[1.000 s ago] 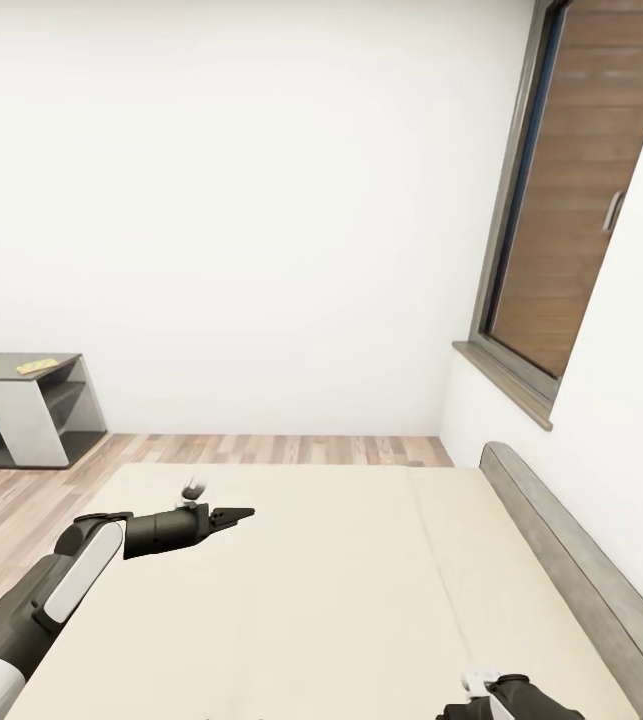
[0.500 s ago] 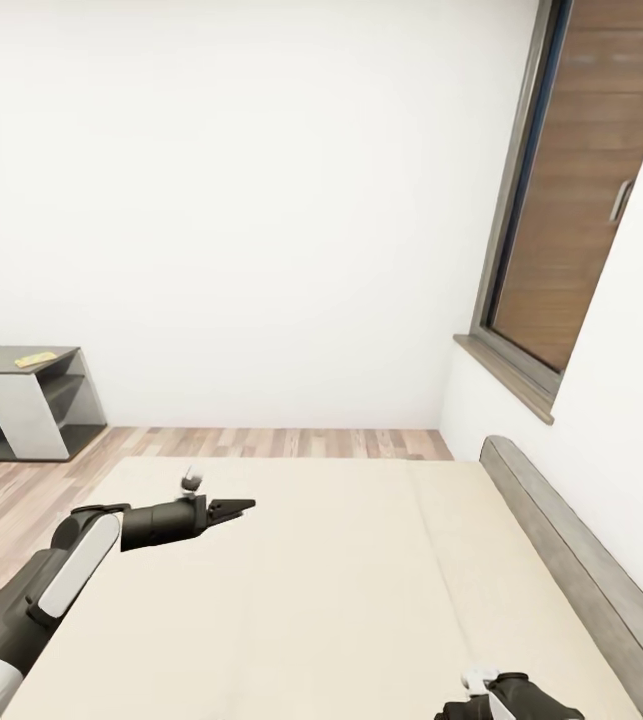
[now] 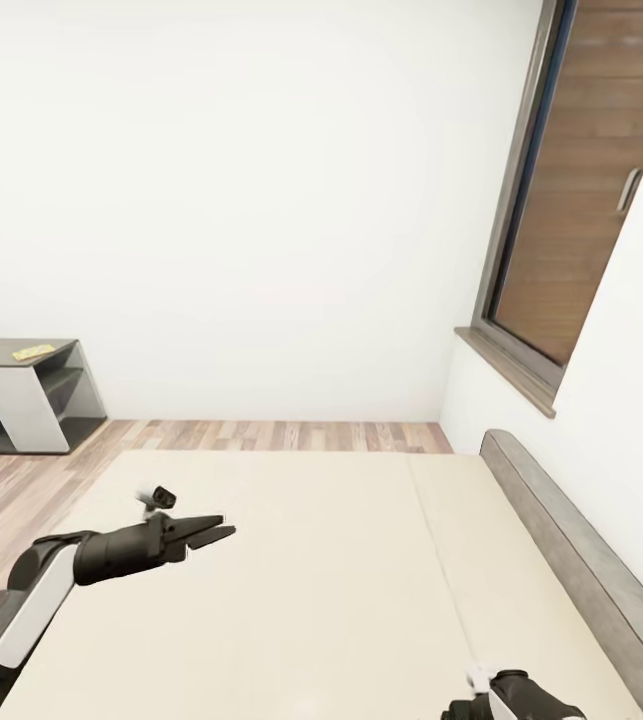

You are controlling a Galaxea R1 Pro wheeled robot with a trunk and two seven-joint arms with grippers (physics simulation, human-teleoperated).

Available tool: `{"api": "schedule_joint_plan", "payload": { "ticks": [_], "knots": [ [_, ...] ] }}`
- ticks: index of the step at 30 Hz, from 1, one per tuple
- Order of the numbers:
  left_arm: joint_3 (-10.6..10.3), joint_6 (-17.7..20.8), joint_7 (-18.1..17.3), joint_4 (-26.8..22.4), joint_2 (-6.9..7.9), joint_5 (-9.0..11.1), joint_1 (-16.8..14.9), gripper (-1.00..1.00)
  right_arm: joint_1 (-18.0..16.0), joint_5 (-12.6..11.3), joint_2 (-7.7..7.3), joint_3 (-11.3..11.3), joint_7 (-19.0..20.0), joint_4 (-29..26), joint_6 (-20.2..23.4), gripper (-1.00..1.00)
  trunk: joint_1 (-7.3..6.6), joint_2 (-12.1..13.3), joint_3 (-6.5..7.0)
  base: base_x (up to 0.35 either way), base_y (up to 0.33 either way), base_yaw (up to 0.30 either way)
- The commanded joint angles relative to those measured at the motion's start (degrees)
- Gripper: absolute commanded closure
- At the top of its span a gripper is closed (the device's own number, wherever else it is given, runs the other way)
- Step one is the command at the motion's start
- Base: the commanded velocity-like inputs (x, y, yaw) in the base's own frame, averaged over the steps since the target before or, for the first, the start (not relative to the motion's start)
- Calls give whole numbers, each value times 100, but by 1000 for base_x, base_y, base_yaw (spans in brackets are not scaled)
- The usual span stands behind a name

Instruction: Put all the toys in the child's room - the three board games (two on the bed and one on the table), the two jigsaw puzzles on the table, and the tennis ball on the table - inside the toy box on the table in the child's room.

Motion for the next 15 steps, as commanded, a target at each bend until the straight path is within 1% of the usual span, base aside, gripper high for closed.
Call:
{"api": "schedule_joint_plan", "payload": {
  "ticks": [1,2,3,6,11,15],
  "knots": [
    [107,30,-76,-17,25,19,77,-100,-2,-15,-4,12,-34,-12,-6,-100,4,-14,-23,0,0,0],
    [165,31,-97,-23,37,23,107,-100,-1,-15,-4,10,-51,-12,-36,-100,4,-14,-32,0,0,0],
    [267,32,-131,-33,62,28,150,-100,1,-15,-5,7,-76,-10,-114,-100,4,-14,-42,0,0,0],
    [386,33,-183,-44,109,37,195,-100,3,-16,-2,9,-102,-7,-274,-100,4,-14,-70,0,0,0],
    [454,33,-308,-56,144,39,220,-100,3,-22,6,11,-117,-5,-373,-100,4,-14,-117,0,0,0],
    [469,34,-358,-52,152,14,225,-100,4,-24,25,11,-124,-5,-374,-100,4,-14,-154,0,0,0]
  ]
}}
